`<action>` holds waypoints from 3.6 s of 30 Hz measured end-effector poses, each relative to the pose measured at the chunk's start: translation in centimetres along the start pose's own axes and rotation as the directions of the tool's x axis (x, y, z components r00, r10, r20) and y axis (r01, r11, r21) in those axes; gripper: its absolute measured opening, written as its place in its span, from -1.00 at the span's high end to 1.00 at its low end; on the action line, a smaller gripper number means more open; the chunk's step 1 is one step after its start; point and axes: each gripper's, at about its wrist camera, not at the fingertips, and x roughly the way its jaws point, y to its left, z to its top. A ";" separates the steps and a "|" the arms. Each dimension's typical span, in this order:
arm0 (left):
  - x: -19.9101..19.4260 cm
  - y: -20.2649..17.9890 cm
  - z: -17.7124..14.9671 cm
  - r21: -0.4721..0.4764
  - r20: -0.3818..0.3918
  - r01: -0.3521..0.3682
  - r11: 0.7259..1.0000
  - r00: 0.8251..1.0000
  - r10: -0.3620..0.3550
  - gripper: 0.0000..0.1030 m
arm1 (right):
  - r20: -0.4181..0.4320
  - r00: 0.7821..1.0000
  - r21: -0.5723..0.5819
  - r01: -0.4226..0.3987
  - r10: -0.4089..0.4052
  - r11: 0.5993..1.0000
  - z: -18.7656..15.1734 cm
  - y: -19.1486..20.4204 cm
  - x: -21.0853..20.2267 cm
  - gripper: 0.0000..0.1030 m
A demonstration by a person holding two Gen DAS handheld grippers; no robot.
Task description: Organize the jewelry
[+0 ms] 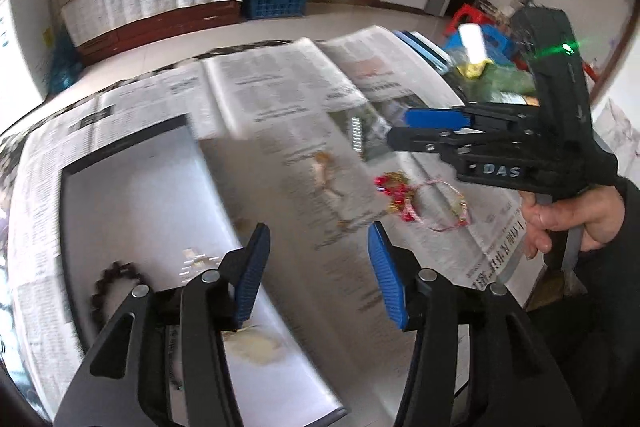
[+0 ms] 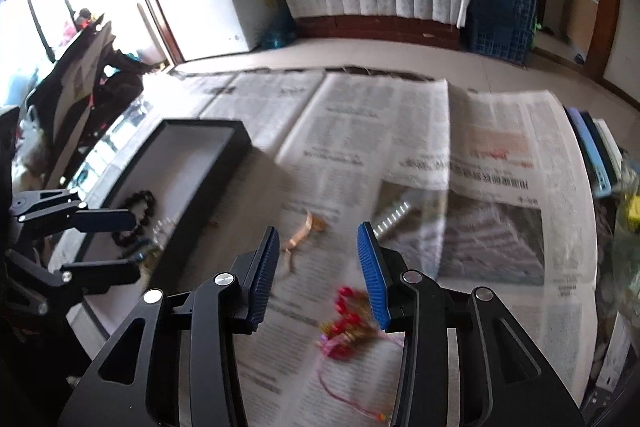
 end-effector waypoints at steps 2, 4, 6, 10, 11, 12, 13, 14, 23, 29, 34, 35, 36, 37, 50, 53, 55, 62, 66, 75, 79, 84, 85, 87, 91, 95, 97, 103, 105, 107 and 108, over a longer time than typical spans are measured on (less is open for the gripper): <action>1.0 -1.6 0.3 0.028 -0.015 0.021 0.999 1.000 -0.021 0.01 | -0.019 1.000 -0.004 0.007 -0.007 1.000 -0.6 -0.7 0.0 0.17; 1.9 -3.1 0.4 0.047 -0.031 0.047 0.998 0.998 -0.046 0.01 | -0.029 0.999 -0.007 0.018 -0.018 1.000 -1.3 -1.6 -0.3 0.17; 3.0 -4.6 0.5 0.062 -0.056 0.072 0.996 0.996 -0.068 0.01 | -0.029 0.999 0.012 0.039 -0.038 0.999 -1.9 -2.9 -0.8 0.17; 5.5 -7.1 0.5 0.064 -0.116 0.129 0.990 0.986 -0.121 0.01 | -0.015 0.998 0.058 0.062 -0.061 0.996 -2.9 -5.2 -2.0 0.16; 6.0 -7.5 0.4 0.062 -0.128 0.136 0.989 0.984 -0.128 0.01 | -0.012 0.998 0.069 0.066 -0.066 0.995 -3.1 -5.8 -2.2 0.16; 6.8 -8.0 0.4 0.056 -0.144 0.146 0.988 0.980 -0.136 0.01 | -0.008 0.998 0.079 0.070 -0.070 0.994 -3.3 -6.3 -2.5 0.16; 7.3 -8.3 0.4 0.048 -0.154 0.153 0.987 0.977 -0.144 0.01 | -0.005 0.997 0.086 0.072 -0.072 0.994 -3.5 -6.7 -2.7 0.16; 8.1 -8.6 0.4 0.029 -0.170 0.159 0.987 0.974 -0.152 0.01 | -0.004 0.997 0.090 0.072 -0.072 0.993 -3.6 -6.9 -2.8 0.16; 12.1 -8.3 0.1 -0.072 -0.229 0.098 0.993 0.967 -0.112 0.96 | -0.012 0.998 0.099 0.066 -0.065 0.993 -4.3 -8.3 -2.9 0.16; 9.4 -8.1 0.5 -0.046 -0.179 0.142 0.989 0.973 -0.148 0.97 | -0.018 0.998 0.089 0.056 -0.054 0.994 -4.2 -8.1 -2.6 0.16; 5.2 -9.0 0.5 0.074 -0.119 0.178 0.981 0.979 -0.168 0.96 | -0.013 1.000 0.129 -0.018 0.020 0.992 -3.9 -7.9 -2.4 0.16; 5.0 -9.0 0.4 0.092 -0.129 0.176 0.980 0.978 -0.164 0.96 | -0.020 0.999 0.135 -0.041 0.044 0.990 -3.8 -7.7 -2.1 0.15; 5.0 -8.9 0.3 0.099 -0.140 0.175 0.980 0.977 -0.160 0.96 | -0.030 0.997 0.137 -0.063 0.068 0.989 -3.9 -7.4 -1.8 0.15; 5.2 -8.8 0.2 0.105 -0.152 0.170 0.980 0.976 -0.154 0.96 | -0.040 0.996 0.129 -0.070 0.076 0.989 -3.9 -7.0 -1.4 0.15; 5.7 -5.1 -3.3 0.084 -0.225 0.133 0.988 0.968 -0.111 0.96 | -0.165 0.985 -0.042 -0.058 0.050 0.997 -3.6 -0.6 3.1 0.15; 5.8 -4.7 -3.9 0.079 -0.238 0.133 0.988 0.965 -0.111 0.96 | -0.194 0.981 -0.106 0.001 -0.021 0.994 -3.9 0.5 4.4 0.15; 5.9 -4.5 -4.2 0.074 -0.245 0.136 0.988 0.963 -0.115 0.96 | -0.191 0.978 -0.157 0.054 -0.084 0.986 -4.1 1.1 5.1 0.15; 5.3 -3.8 -4.5 0.073 -0.245 0.146 0.987 0.962 -0.125 0.96 | -0.148 0.984 -0.164 0.072 -0.097 0.984 -3.7 1.2 5.5 0.84; 4.3 -2.8 -4.2 0.054 -0.221 0.143 0.988 0.967 -0.128 0.96 | -0.071 0.987 -0.136 0.135 -0.146 0.981 -2.8 -0.1 4.0 0.86; 3.5 -1.0 -4.3 0.028 -0.204 0.123 0.992 0.972 -0.115 0.96 | 0.102 0.980 0.087 0.164 -0.173 0.983 -1.3 -5.8 -1.9 0.86; 3.1 -0.7 -4.1 0.019 -0.188 0.133 0.991 0.974 -0.127 0.96 | 0.130 0.979 0.115 0.139 -0.154 0.983 -1.3 -6.5 -3.3 0.86; 1.7 -1.0 -3.0 0.012 -0.118 0.171 0.985 0.979 -0.168 0.96 | 0.172 0.975 0.109 0.123 -0.140 0.986 -0.9 -5.8 -5.0 0.86; 1.5 -1.2 -2.8 0.014 -0.108 0.172 0.985 0.980 -0.169 0.96 | 0.183 0.974 0.101 0.119 -0.136 0.988 -0.8 -5.5 -5.5 0.86; 1.0 -1.4 -2.4 0.023 -0.088 0.166 0.986 0.983 -0.163 0.96 | 0.196 0.972 0.088 0.117 -0.132 0.989 -0.7 -4.9 -6.1 0.85; -0.2 -1.9 -1.7 0.056 -0.041 0.134 0.989 0.990 -0.131 0.96 | 0.225 0.967 0.061 0.109 -0.120 0.992 -0.3 -3.6 -7.1 0.86; -1.3 -2.1 -1.3 0.089 0.002 0.080 0.993 0.997 -0.081 0.96 | 0.250 0.962 0.045 0.098 -0.106 0.994 0.3 -2.5 -7.8 0.86; -1.7 -2.0 -1.1 0.093 0.015 0.067 0.993 0.997 -0.069 0.96 | 0.261 0.960 0.038 0.090 -0.097 0.995 0.5 -2.0 -8.2 0.86; -3.0 -1.3 -0.9 0.086 0.055 0.046 0.995 0.997 -0.051 0.96 | 0.276 0.959 0.022 0.063 -0.067 0.998 1.1 -0.8 -8.5 0.86; -3.6 -1.0 -0.7 0.084 0.073 0.032 0.996 0.997 -0.038 0.96 | 0.284 0.957 0.014 0.057 -0.059 0.998 1.3 -0.3 -8.7 0.85; -4.2 -0.6 -0.6 0.083 0.092 0.008 0.997 0.996 -0.016 0.96 | 0.289 0.956 0.007 0.050 -0.050 0.999 1.5 0.2 -8.7 0.86; -4.5 -0.5 -0.6 0.082 0.098 0.002 0.997 0.995 -0.011 0.96 | 0.292 0.955 0.002 0.049 -0.048 0.999 1.6 0.5 -8.7 0.86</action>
